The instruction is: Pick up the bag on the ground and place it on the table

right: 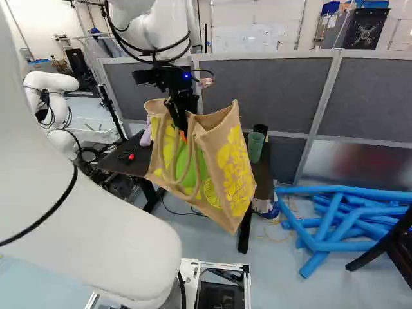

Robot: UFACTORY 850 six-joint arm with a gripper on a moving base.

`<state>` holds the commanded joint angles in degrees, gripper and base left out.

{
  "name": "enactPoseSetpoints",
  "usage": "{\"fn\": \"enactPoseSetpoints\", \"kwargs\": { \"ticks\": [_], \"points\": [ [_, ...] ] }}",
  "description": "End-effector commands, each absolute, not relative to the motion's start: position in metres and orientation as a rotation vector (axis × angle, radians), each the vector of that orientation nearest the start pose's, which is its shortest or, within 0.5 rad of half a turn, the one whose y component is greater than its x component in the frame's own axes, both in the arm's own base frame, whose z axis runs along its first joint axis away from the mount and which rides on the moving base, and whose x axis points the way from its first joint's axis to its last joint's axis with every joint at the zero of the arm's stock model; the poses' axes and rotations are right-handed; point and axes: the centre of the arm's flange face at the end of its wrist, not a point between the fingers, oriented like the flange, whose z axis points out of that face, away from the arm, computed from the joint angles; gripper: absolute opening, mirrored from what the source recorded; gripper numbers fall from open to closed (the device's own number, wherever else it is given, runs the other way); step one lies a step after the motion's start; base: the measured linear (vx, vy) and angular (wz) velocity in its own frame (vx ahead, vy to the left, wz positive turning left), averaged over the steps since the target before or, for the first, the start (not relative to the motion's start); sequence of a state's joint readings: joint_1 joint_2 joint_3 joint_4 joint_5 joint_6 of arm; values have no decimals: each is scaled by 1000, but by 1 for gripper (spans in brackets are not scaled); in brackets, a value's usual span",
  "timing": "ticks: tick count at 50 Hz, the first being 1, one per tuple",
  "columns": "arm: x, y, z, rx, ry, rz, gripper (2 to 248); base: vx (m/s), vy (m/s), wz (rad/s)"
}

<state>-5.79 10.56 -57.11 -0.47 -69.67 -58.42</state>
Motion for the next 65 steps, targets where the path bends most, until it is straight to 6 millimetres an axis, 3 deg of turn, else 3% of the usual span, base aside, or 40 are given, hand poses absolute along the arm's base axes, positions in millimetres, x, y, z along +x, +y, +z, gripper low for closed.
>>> {"fn": "enactPoseSetpoints", "kwargs": {
  "ticks": [38, 65],
  "points": [
    [374, -39, 634, -2803, -1391, 52, 21, 145, 1, -10],
    [374, -39, 634, -2803, -1391, 52, 21, 16, 1, 1]
  ]
}}
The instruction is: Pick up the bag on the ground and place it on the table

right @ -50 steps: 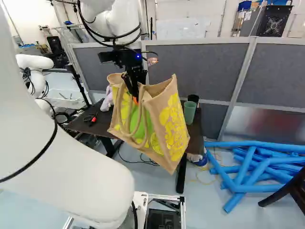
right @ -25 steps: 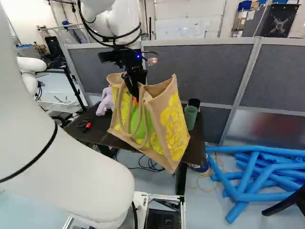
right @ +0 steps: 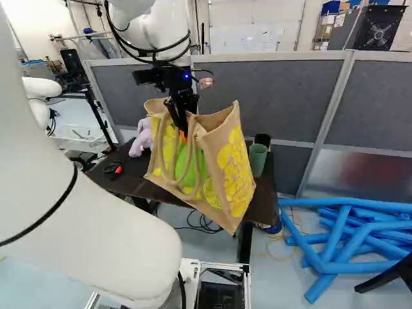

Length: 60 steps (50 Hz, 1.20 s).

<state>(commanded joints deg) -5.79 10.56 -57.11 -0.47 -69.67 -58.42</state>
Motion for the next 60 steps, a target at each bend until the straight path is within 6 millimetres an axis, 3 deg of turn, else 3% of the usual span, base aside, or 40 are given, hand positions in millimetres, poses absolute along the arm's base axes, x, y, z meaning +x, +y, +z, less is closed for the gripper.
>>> {"fn": "enactPoseSetpoints", "kwargs": {
  "ticks": [37, 60],
  "points": [
    [374, -39, 634, -2528, -1835, 48, 21, 0, 0, 0],
    [383, -32, 635, -2477, -1900, 51, 21, 0, 0, 0]
  ]
}}
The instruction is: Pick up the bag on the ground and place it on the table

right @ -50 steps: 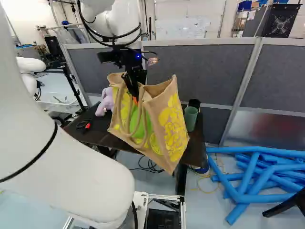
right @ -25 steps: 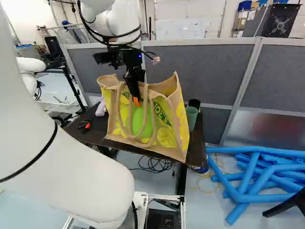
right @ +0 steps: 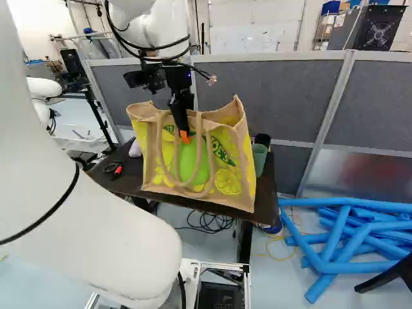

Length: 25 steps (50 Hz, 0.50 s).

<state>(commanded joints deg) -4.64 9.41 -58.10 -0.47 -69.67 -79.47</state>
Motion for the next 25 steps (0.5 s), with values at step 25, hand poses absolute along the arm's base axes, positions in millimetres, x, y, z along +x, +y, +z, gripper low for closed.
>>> {"fn": "enactPoseSetpoints", "kwargs": {
  "ticks": [25],
  "points": [
    [433, -19, 614, -2408, -1923, 120, 21, 0, 0, 0]
  ]
}}
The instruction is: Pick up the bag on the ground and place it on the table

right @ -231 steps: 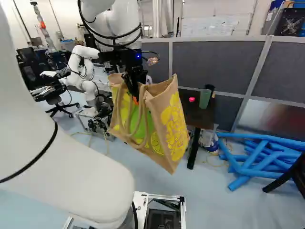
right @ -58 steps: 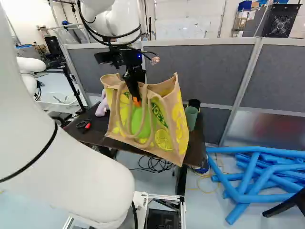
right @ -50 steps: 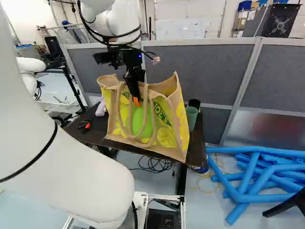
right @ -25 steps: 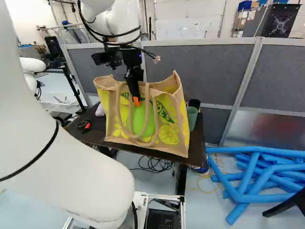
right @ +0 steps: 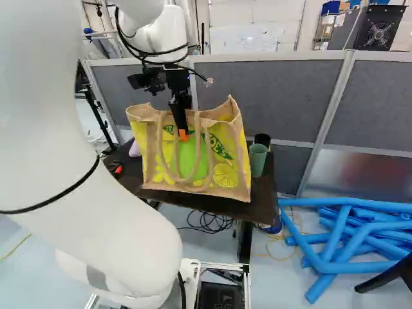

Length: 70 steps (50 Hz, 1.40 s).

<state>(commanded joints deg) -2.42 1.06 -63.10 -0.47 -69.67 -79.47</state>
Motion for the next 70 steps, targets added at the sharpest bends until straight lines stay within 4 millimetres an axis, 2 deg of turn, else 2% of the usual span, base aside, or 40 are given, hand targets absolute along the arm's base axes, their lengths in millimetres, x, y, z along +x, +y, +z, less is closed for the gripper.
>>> {"fn": "enactPoseSetpoints", "kwargs": {
  "ticks": [26, 38, 57, 70],
  "points": [
    [483, -4, 569, -2343, -1940, 188, 21, 0, 0, 0],
    [498, 7, 549, -2329, -1974, 174, 21, 0, 0, 0],
    [520, 9, 516, -2341, -1994, 136, 21, 0, 0, 0],
    [523, 9, 510, -2339, -1992, 140, 21, 0, 0, 0]
  ]
}}
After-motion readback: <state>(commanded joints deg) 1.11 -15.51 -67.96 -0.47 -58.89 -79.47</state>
